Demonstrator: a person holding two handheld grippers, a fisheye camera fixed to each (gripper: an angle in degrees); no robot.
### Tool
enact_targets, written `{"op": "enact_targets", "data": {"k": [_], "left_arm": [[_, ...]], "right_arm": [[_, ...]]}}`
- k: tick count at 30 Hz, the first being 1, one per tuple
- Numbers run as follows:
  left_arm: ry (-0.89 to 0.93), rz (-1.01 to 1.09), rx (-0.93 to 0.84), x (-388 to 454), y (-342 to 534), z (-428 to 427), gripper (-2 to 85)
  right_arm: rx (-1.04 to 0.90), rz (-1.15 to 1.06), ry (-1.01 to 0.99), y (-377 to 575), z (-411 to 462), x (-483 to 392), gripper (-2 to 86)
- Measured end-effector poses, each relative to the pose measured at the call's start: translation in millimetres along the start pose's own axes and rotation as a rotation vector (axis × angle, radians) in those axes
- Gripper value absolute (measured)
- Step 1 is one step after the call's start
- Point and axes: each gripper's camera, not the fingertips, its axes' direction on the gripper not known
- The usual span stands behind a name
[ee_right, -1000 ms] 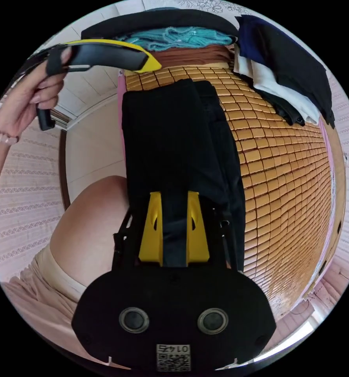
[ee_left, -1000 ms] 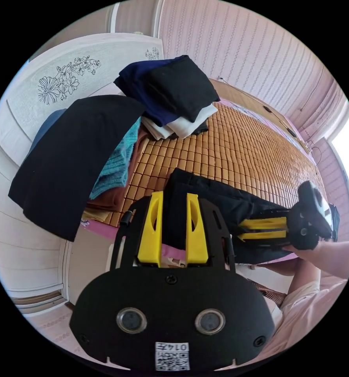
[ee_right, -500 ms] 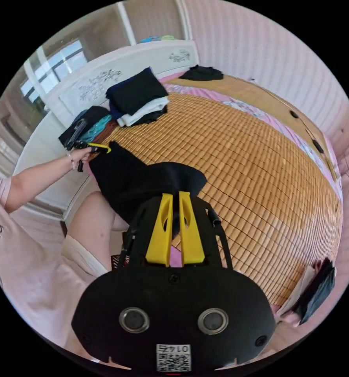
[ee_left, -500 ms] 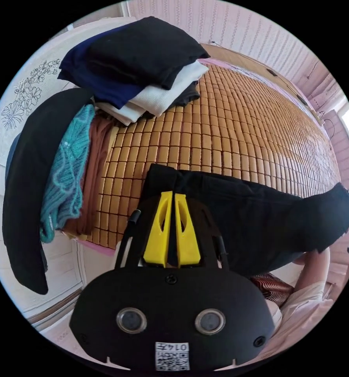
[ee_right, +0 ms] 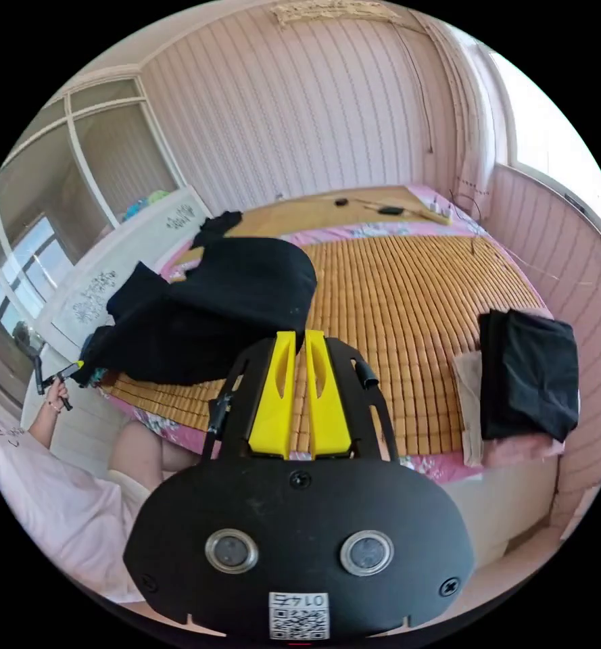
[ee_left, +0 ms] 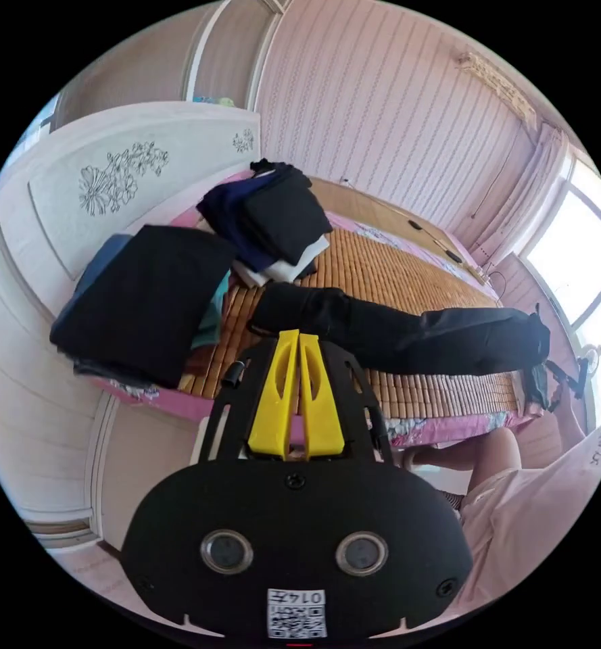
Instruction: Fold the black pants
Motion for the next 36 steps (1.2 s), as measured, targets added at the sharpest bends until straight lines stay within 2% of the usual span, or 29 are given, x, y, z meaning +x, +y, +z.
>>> {"op": "enact_targets", "data": {"k": [4,6,9,13,18,20,22,25,31,33,36], "left_arm": [[-0.053,-0.172,-0.172,-26,61,43,-1.0],[-0.048,-0.27,-0.246,-38,84,55,-1.0],[-0.065,-0.249,-0.233,-34,81,51,-1.0],[-0.07,-0.143,-0.233,-13,55,58,-1.0],[0.016,-0.002,-0.249,41,30,91,-0.6],[0.065,0.05,-0.259,66,29,102,-0.1],[0.112,0.109,-0.281,94,31,113,0.3],[0.188,0.183,-0.315,137,37,126,0.8],[0.18,0.315,-0.296,197,48,123,1.1],[0.152,0.361,-0.294,213,51,126,1.1],[0.149,0.371,-0.32,226,52,136,1.2]], "right_arm": [[-0.35,0.177,0.169,63,62,50,-0.6],[-0.393,0.203,0.156,77,71,56,-0.4],[-0.344,0.182,0.183,75,68,56,1.3],[-0.305,0.13,0.18,49,74,56,7.6],[-0.357,0.159,0.133,44,99,64,13.2],[-0.386,0.157,0.137,50,107,66,12.4],[-0.463,0.149,0.19,58,122,69,5.3],[-0.481,0.12,0.192,59,123,71,0.6],[-0.162,-0.048,0.181,54,34,64,0.0],[-0.14,-0.114,0.176,61,14,67,0.4],[-0.275,-0.149,0.135,83,9,88,2.6]]}}
